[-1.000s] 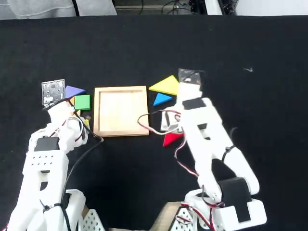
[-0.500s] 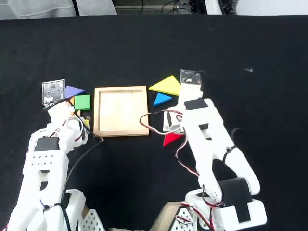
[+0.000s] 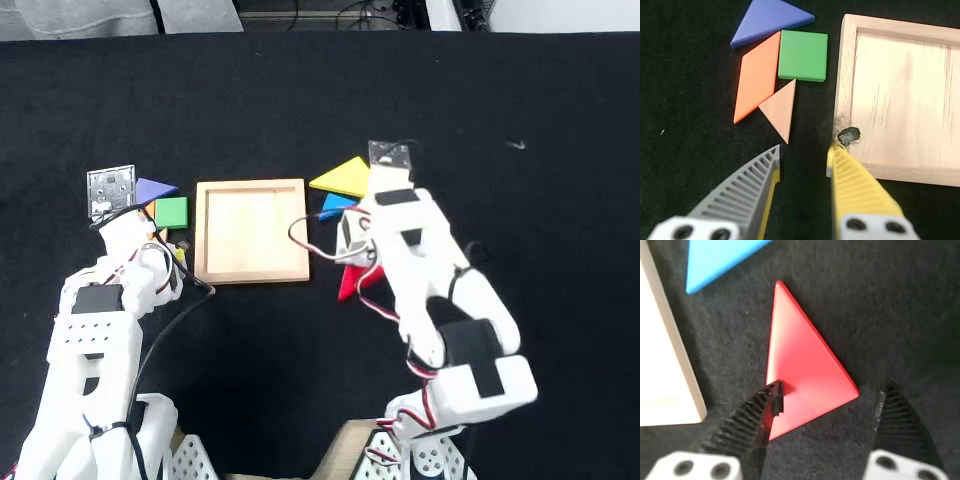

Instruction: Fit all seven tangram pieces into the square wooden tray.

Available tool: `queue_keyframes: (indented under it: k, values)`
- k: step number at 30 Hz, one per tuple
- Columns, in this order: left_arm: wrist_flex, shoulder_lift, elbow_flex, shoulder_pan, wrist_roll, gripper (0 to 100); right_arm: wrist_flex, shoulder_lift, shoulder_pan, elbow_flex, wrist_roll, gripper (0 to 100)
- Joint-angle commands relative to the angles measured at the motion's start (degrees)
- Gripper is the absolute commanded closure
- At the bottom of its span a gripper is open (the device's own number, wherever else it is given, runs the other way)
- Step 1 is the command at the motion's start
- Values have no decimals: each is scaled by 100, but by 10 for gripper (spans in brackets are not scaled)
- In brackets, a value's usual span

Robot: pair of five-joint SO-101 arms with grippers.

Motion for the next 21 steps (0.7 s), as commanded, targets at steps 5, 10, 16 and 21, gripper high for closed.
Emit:
queue_keyframes:
  k: [5,10,16,21]
  values:
    - [-123,-18,-48,-57,44,841,141,233,-88,-409,88,698]
    - [-114,-35,-48,-48,44,841,123,251,-484,-409,88,700]
    - [-105,-44,-48,-48,44,841,88,277,-475,-418,97,701]
    - [-97,-44,-48,-40,44,841,-26,233,-457,-418,97,719]
